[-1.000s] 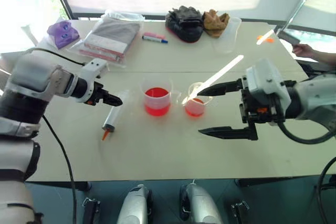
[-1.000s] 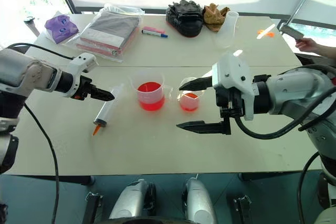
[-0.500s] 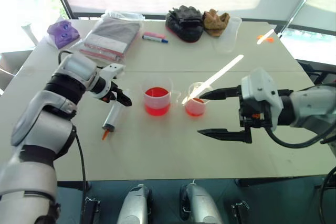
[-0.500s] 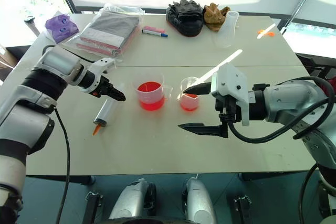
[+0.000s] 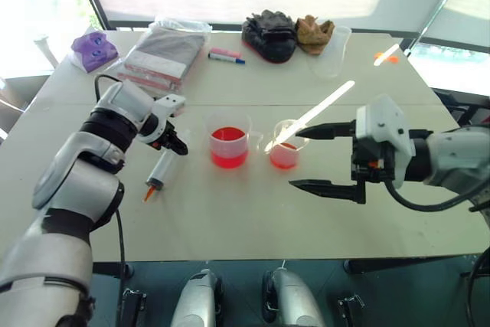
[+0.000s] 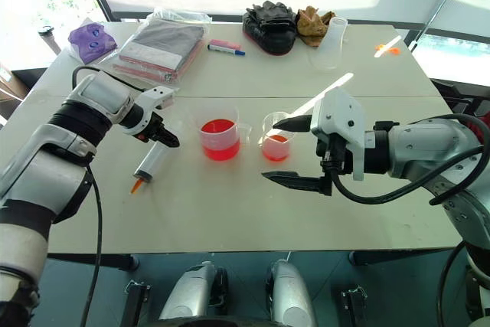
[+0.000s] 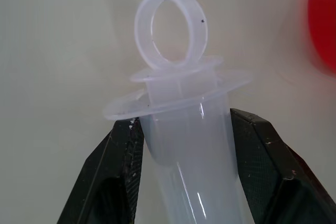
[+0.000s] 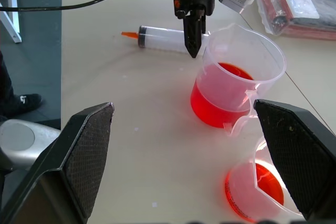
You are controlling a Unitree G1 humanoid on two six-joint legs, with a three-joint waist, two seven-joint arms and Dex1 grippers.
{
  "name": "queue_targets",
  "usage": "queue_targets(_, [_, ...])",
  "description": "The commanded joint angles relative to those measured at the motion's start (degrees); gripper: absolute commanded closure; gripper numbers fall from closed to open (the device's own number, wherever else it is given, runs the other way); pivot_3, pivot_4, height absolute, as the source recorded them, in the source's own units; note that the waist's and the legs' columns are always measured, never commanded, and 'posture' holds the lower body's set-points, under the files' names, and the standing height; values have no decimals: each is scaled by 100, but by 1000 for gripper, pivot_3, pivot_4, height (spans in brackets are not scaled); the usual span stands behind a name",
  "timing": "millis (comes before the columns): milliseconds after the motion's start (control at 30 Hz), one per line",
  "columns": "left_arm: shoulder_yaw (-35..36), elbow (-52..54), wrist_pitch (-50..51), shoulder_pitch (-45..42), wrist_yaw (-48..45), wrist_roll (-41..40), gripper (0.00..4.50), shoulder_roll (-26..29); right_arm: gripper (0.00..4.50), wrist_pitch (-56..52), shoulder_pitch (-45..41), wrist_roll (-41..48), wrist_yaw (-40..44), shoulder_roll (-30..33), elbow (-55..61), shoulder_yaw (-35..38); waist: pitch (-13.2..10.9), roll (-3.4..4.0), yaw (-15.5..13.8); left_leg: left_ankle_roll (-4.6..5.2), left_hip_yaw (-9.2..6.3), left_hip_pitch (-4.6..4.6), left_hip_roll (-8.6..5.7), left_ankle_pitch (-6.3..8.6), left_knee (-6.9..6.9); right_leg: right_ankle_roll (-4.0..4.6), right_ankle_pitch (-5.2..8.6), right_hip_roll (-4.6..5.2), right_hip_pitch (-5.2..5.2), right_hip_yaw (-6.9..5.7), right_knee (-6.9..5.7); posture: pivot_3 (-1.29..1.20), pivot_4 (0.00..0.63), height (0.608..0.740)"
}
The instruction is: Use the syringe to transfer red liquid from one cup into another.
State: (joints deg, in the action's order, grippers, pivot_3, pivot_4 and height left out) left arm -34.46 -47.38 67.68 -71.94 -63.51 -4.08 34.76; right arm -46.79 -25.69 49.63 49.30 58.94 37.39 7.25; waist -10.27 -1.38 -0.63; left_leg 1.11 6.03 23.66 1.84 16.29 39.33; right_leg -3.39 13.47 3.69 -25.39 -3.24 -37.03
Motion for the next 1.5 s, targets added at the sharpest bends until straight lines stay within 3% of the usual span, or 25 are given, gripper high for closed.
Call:
queue_targets(33, [143, 6, 130, 117, 35, 120, 2774, 38, 0, 84, -89, -53, -45, -40, 11, 98, 0, 0, 1, 0, -1, 0, 0, 0, 0, 0, 0, 0, 0, 0, 0, 0, 150, 740])
queue_targets(167, [634, -88, 71, -140, 304, 105, 2884, 88, 0, 39, -71, -35, -116, -56, -35, 131, -1, -2, 0, 0, -1, 0, 0, 0, 0, 0, 0, 0, 0, 0, -1, 0, 150, 740])
queue_targets(267, [1419, -419, -146, -1079, 377, -129, 2899, 315, 0, -140, 49, 234, -186, -42, -213, 534, -18, -30, -3, 0, -3, 7, 1, 0, 3, -1, 0, -1, -5, -1, -3, 0, 150, 740])
queue_targets(333, [2091, -795, -520, -1874, 467, -366, 2899, 488, 0, -370, 24, 631, -343, -64, -515, 1009, -34, -59, -9, -2, -23, 80, 13, -1, 46, -1, -2, -12, -51, -15, -18, 0, 150, 740])
queue_targets(400, [2701, -1246, -1117, -2517, 796, -547, 2899, 556, 0, -544, -141, 1069, -540, -108, -902, 1456, -35, -59, -13, -6, -25, 169, 11, -6, 88, -17, -14, -10, -129, -16, -37, 0, 150, 740])
queue_targets(533, [3273, -1505, -3093, -2794, 1305, -517, 2899, 200, 0, -498, -671, 1297, -1018, -256, -1544, 1882, -5, -5, -22, 16, 10, 142, -12, 8, 88, -46, -20, 18, -92, -16, 2, 0, 150, 740])
queue_targets(567, [3432, -1421, -3856, -2713, 1504, -527, 2899, 37, 0, -422, -800, 1189, -1145, -275, -1651, 1894, -6, -4, -38, 35, 11, 119, -25, 19, 87, -60, -12, 38, -67, -16, -2, 0, 150, 740])
queue_targets(633, [3772, -1405, -4441, -2623, 1765, -702, 2899, -381, 0, -182, -1041, 768, -1430, -300, -1767, 1778, -9, -8, -51, 66, 5, 79, -31, 37, 87, -63, -9, 50, -23, -21, -4, 0, 150, 740])
queue_targets(767, [4042, -1237, -4854, -2382, 1672, -876, 2899, -978, 0, 65, -1524, 177, -1877, -338, -1803, 1435, -13, -13, -3, 78, 11, 81, -46, 29, 92, -73, -15, 73, -19, -20, -3, 0, 150, 740])
queue_targets(900, [4047, -191, -4700, -1527, 1339, -1171, 2899, -1515, 0, 201, -2312, -587, -2324, -355, -1545, 714, -10, 1, 122, 57, 32, 78, -54, 16, 86, -88, -22, 72, -32, -3, -9, 0, 150, 740])
queue_targets(1100, [3904, 1640, -3598, -431, 869, -1548, 2899, -1356, 0, 648, -3078, -1803, -2382, -636, -1390, -446, -13, 4, 174, 33, 33, 80, -33, 2, 73, -88, -22, 43, -50, 3, -19, 0, 150, 740])
queue_targets(1200, [3754, 2601, -3506, 222, 607, -1629, 2899, -1126, 0, 1013, -3166, -2359, -2382, -990, -1524, -873, -12, 5, 152, 30, 29, 80, -31, 0, 74, -86, -22, 40, -49, 5, -22, 0, 150, 740])
queue_targets(1333, [3855, 3488, -3258, 789, 872, -1910, 2899, -1197, 0, 1314, -3521, -3034, -2351, -1573, -1854, -1462, -10, 7, 103, 27, 28, 81, -36, -2, 80, -86, -22, 45, -43, 5, -22, 0, 150, 740])
queue_targets(1500, [3907, 4050, -2997, 1169, 1045, -2178, 2899, -1233, 0, 2070, -3606, -3740, -2039, -1826, -2520, -1740, -10, 7, 64, 29, 24, 84, -46, -1, 83, -87, -23, 51, -36, 5, -15, 0, 150, 740])
